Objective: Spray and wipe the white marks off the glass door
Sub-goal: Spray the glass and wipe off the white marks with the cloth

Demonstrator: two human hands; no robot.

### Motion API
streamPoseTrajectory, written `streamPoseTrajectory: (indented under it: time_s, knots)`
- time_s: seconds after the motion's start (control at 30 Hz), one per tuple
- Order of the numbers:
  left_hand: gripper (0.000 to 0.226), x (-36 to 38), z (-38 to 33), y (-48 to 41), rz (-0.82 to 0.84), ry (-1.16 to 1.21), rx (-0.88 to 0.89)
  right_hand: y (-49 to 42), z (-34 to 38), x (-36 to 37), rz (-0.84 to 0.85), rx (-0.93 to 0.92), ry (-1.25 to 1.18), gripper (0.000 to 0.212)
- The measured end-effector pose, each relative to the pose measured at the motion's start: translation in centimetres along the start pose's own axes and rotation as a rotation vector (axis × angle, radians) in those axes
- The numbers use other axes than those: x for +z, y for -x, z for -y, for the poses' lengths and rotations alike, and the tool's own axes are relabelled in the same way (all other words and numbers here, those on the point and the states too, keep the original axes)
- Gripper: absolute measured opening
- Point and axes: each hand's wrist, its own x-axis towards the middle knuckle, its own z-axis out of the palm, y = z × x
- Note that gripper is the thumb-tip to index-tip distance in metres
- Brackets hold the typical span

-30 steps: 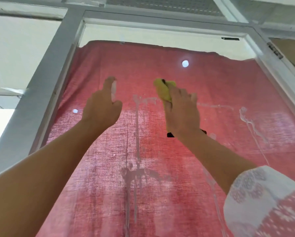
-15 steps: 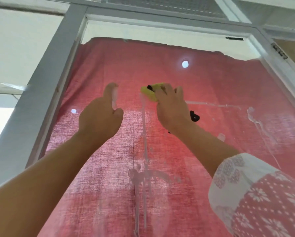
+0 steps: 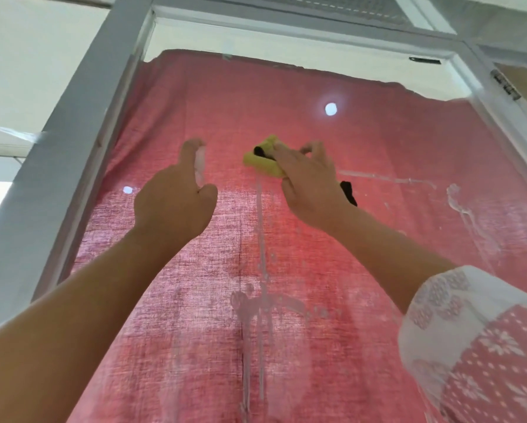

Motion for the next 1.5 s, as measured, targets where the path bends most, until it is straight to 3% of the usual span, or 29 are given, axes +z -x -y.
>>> streamPoseTrajectory:
  time_s: [0.13,0.2,0.27,0.37,0.43,0.5,0.63,0.9,1.03,1.13,1.2,1.37,1.5]
  knots:
    - [0.057,0.1,0.1,-0.3,0.004,0.02,-0.032,-0.4,-2.3,-0.7,-0.072,0.359,0.07,0.055]
    - [0.056,0.1,0.1,-0.2,0.007,0.02,-0.022,-2.2,-1.8,-0.4,-0.055,0.417,0.059,0.053]
    - [0.055,-0.1,0.0,-0.2,0.007,0.027,-0.022,-3.3,-0.1,0.4,-0.013,0.303,-0.028,0.054]
    - [0.055,-0.2,-0.1,0.1,-0.003,0.047,-0.009,-2.4,2.3,1.8,0.048,-0.023,-0.125,0.058]
    - [0.056,-0.4,-0.1,0.3,-0.017,0.071,-0.004,-0.7,1.7,1.5,0.06,-0.108,-0.171,0.056]
    - [0.056,-0.6,-0.2,0.6,-0.022,0.092,0.006,0.7,0.2,0.7,0.023,-0.096,-0.187,0.055]
    - [0.055,-1.0,-0.1,1.0,-0.024,0.058,0.02,-1.6,-1.0,0.6,0.012,0.166,-0.084,0.055]
    - [0.055,-1.0,0.8,1.4,0.007,0.066,0.002,3.5,2.8,0.9,0.065,-0.152,-0.255,0.05]
    - [0.056,-1.1,0.7,2.0,0.026,0.053,0.023,2.8,0.2,0.4,0.02,0.033,-0.213,0.052]
    - [0.057,-1.2,0.6,2.0,0.038,0.04,0.031,0.0,1.5,0.8,0.086,0.197,-0.093,0.047]
    - [0.057,-1.2,0.6,2.0,0.038,0.04,0.028,-0.2,3.1,1.0,0.121,0.115,-0.079,0.061]
    - [0.058,-1.2,0.7,2.0,0.044,0.048,0.012,4.3,2.3,-0.1,0.188,-0.068,-0.141,0.048]
    - [0.057,-1.3,0.6,2.0,0.052,0.045,0.03,2.3,1.2,0.1,0.149,0.081,-0.081,0.045]
